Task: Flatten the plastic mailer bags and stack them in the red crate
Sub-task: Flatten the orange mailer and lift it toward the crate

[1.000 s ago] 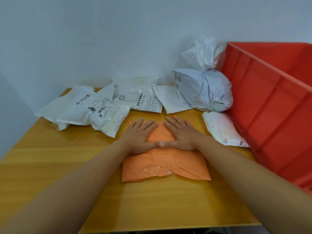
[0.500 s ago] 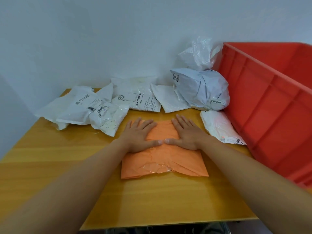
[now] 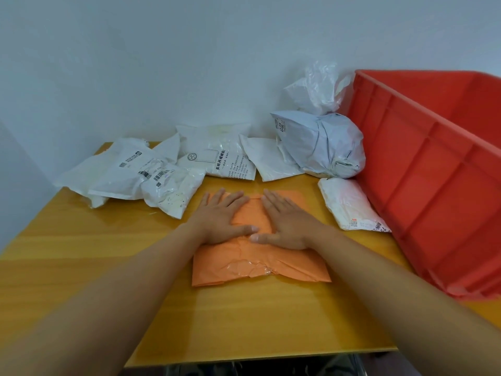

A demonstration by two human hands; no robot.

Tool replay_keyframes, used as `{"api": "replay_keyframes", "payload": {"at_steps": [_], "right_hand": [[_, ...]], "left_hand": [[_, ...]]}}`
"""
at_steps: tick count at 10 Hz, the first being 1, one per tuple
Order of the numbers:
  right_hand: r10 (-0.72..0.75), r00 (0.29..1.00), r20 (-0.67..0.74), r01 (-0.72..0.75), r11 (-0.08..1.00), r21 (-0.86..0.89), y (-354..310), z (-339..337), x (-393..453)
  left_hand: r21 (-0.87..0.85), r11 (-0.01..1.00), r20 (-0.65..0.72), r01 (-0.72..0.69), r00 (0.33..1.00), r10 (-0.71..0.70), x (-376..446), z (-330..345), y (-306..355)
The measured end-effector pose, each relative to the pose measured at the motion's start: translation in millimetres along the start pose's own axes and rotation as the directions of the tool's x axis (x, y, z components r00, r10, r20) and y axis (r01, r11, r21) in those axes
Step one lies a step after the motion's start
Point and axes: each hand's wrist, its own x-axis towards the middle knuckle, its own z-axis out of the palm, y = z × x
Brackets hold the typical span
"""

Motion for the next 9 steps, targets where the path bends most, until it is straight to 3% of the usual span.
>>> {"api": "replay_keyframes", "payload": {"at_steps": [3,9], "right_hand": [[-0.028,1.0,0.003,0.028,0.999,-0.024,-13.9,16.4,2.8],[0.13,0.991,0.01,-0.13,0.992,-0.006,0.6,13.6,-28.8]], "left_hand": [[-0.004,1.0,0.003,-0.013,1.0,0.013,0.3,1.2,-1.9],[0.004,1.0,0.004,-0.006,1.0,0.006,0.1,1.3,-2.0]]}}
